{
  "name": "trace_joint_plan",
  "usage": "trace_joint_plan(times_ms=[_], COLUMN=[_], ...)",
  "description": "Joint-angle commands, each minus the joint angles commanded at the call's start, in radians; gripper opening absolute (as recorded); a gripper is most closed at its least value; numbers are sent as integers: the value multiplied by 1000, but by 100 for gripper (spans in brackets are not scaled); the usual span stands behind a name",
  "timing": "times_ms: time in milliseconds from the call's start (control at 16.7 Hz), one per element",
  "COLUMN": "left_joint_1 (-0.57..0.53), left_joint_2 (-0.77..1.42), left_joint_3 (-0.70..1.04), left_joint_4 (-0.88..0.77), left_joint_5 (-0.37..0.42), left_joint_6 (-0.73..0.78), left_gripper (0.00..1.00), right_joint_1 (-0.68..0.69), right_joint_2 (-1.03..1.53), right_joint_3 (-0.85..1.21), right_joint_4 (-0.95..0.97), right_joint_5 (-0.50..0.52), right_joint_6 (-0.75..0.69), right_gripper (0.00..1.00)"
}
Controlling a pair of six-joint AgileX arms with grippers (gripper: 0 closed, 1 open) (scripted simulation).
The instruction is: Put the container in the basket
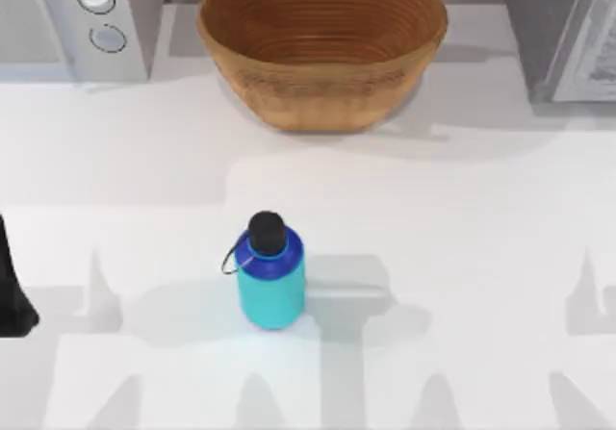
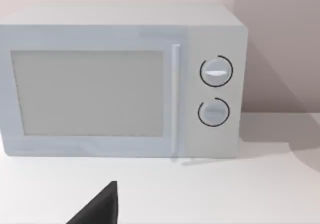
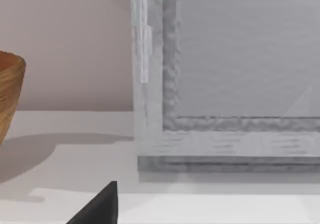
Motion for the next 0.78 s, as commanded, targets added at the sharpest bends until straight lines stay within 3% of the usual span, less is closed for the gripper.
trace_joint_plan(times_ms=[360,780], left_joint_1=[-34,-161], left_joint_2=[93,562], left_joint_3=[5,11], left_joint_4=[93,518], left_joint_5=[26,111], left_joint_6=[1,13], left_gripper=[100,100], right_joint_1=[0,0], right_joint_2=[0,0], right_joint_3=[0,0], right_joint_4=[0,0], right_joint_5=[0,0], right_joint_6=[0,0], right_gripper=[100,100])
